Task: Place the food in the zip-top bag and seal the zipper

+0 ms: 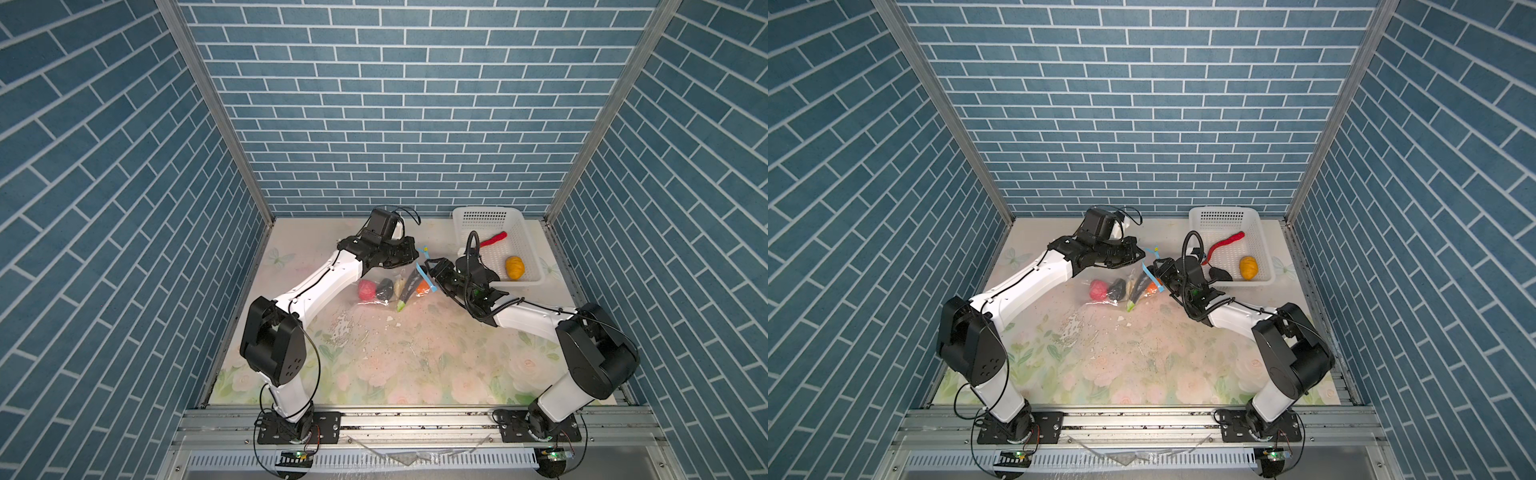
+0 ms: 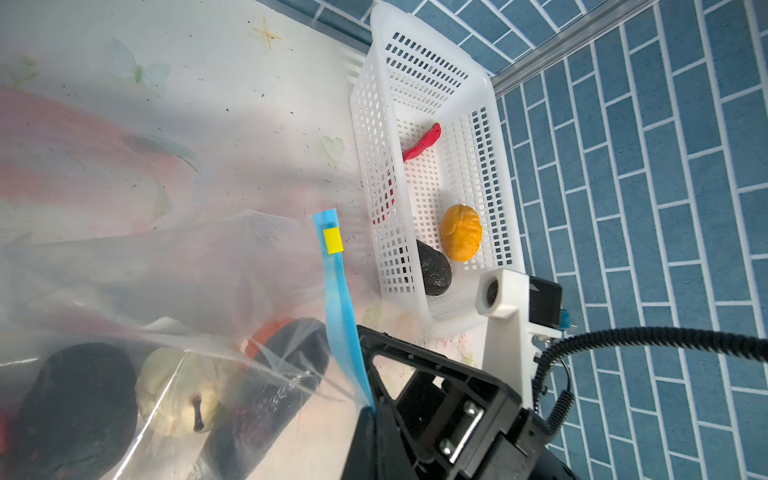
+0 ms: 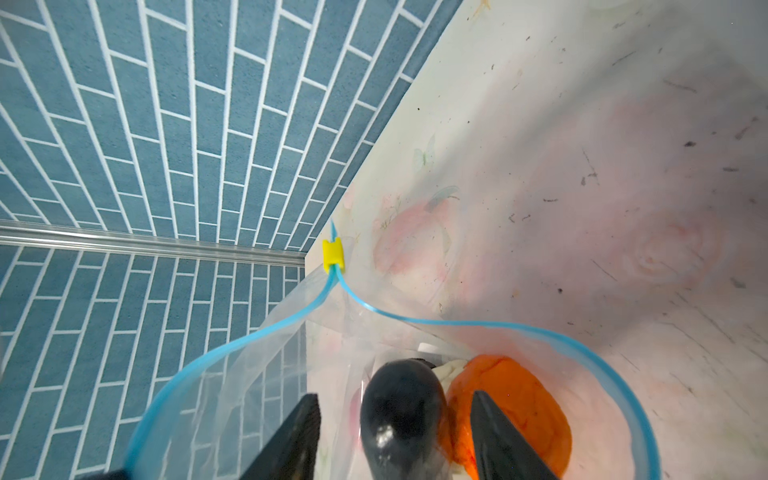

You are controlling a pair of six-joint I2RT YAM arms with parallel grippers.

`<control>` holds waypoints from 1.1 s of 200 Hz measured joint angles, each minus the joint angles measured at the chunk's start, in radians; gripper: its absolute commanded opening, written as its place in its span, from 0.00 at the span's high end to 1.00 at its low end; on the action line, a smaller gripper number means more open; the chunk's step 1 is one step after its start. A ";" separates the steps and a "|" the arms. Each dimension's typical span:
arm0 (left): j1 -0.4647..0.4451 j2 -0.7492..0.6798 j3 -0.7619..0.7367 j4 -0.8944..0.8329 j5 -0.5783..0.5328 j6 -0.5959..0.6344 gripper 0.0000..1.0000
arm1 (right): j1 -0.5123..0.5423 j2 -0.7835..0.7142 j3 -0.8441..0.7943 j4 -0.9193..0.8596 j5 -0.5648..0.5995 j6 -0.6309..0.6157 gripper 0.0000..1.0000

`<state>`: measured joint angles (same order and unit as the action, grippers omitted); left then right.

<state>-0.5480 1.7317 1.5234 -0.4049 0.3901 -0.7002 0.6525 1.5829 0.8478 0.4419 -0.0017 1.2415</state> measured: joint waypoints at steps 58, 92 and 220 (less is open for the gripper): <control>0.005 -0.020 -0.002 0.000 0.005 -0.002 1.00 | -0.034 -0.126 0.009 -0.174 -0.006 -0.172 0.41; 0.007 -0.059 -0.018 0.000 0.004 -0.003 1.00 | -0.116 -0.119 0.010 -0.263 -0.108 -0.203 0.41; 0.007 -0.105 -0.040 0.001 0.003 -0.007 1.00 | -0.169 0.067 0.063 -0.235 -0.382 -0.161 0.78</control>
<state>-0.5407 1.6268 1.4837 -0.4038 0.3927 -0.7071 0.4831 1.6501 0.9108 0.2070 -0.3836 1.0805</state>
